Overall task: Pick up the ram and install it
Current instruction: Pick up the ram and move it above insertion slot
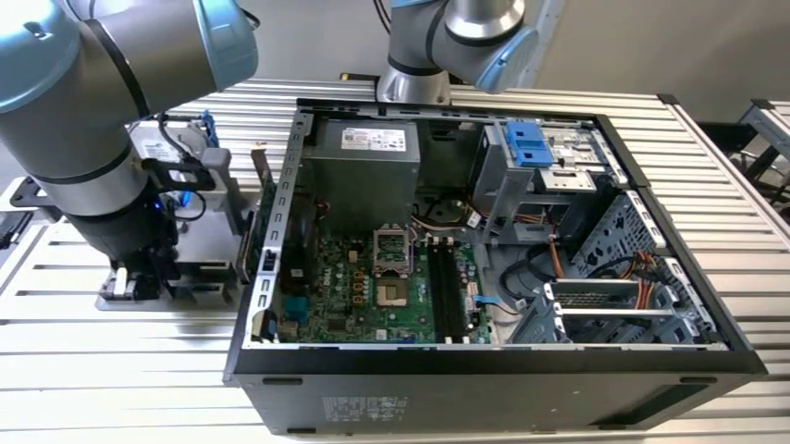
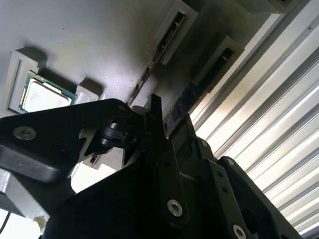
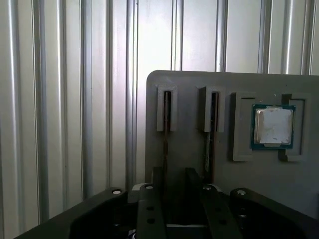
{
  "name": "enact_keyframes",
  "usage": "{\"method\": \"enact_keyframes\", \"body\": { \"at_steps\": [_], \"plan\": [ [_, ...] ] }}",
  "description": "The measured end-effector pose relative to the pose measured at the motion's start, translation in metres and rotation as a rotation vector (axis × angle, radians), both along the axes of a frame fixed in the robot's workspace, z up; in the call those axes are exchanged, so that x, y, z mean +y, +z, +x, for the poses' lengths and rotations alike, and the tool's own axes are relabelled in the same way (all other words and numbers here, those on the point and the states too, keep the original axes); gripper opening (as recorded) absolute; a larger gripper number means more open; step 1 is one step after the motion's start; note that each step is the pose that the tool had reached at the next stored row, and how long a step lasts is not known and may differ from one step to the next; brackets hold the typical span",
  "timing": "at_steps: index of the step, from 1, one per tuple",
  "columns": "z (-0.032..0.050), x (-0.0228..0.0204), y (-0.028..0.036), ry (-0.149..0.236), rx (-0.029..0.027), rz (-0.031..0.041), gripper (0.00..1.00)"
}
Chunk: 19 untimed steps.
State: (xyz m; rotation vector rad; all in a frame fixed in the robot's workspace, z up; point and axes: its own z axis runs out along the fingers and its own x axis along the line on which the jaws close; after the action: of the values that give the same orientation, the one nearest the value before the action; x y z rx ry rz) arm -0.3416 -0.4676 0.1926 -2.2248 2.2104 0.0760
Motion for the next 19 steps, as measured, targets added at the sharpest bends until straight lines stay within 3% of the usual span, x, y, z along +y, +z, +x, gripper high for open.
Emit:
{"method": "enact_keyframes", "body": {
  "at_steps": [4,5,19],
  "plan": [
    [0.0000,-0.0001,0.0000,0.000,0.0001,0.0000,1.00],
    [0.0000,-0.0002,0.0000,0.000,0.0001,0.0000,0.00],
    [0.0000,-0.0004,0.0000,0.000,0.0000,0.0000,0.00]
  ]
}}
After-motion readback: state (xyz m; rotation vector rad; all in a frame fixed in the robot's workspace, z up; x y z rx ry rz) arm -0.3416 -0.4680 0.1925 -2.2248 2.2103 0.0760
